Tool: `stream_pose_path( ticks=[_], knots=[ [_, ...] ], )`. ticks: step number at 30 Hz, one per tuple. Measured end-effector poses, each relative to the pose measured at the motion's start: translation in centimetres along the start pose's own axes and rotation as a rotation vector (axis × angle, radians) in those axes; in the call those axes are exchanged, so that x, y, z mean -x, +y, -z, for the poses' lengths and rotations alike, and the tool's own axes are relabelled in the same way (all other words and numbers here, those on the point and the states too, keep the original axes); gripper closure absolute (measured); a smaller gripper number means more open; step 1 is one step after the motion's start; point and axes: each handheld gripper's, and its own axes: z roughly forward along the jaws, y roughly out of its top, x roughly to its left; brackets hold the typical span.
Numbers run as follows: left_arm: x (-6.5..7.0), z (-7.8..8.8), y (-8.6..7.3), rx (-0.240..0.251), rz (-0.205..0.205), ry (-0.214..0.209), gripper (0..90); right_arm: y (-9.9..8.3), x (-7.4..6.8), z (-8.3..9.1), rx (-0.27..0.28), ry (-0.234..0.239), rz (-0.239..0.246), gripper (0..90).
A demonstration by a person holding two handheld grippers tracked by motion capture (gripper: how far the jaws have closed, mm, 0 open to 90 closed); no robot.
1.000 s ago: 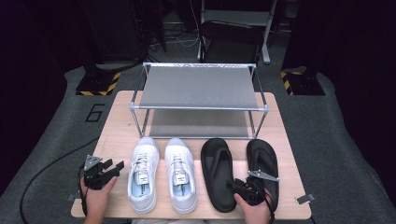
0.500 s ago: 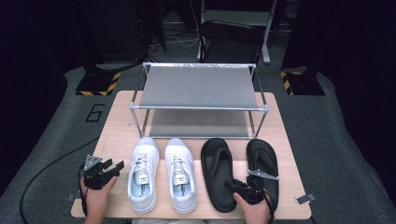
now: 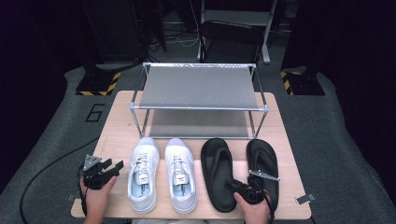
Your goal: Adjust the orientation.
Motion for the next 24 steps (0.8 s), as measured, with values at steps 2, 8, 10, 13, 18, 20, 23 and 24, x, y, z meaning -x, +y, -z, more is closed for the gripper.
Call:
stream_pose_path(
  ticks=[2, 8, 10, 13, 18, 20, 23, 24],
  knots=[
    [0.0, 0.0, 0.0, 0.001, -0.001, 0.000, 42.8, 0.0, 0.0, 0.0, -0.001, -0.004, -0.005, 54.8],
    [0.0, -0.1, 0.0, 0.013, 0.002, 0.008, 42.8, -0.1, 0.7, 0.1, 0.020, 0.048, -0.087, 61.2],
    [-0.1, 0.0, 0.0, -0.004, -0.004, 0.002, 42.8, -0.1, 0.9, 0.3, 0.029, 0.061, -0.093, 62.5],
    [-0.2, 0.0, 0.1, 0.000, -0.006, 0.002, 42.8, -0.2, 1.0, 0.2, 0.040, 0.072, -0.103, 63.0],
    [-0.2, -0.1, 0.1, 0.004, -0.004, 0.004, 42.8, -0.4, 0.8, 0.3, 0.053, 0.069, -0.107, 63.7],
    [-0.2, -0.1, 0.1, 0.007, -0.002, 0.005, 42.8, -0.4, 0.8, 0.4, 0.047, 0.072, -0.113, 64.2],
    [-0.3, -0.2, 0.1, 0.007, 0.002, 0.003, 42.8, -0.4, 0.9, 0.7, 0.058, 0.060, -0.105, 64.7],
    [-0.4, -0.2, 0.1, 0.005, 0.002, 0.005, 42.8, -0.3, 0.8, 0.7, 0.056, 0.058, -0.110, 64.8]
  ],
)
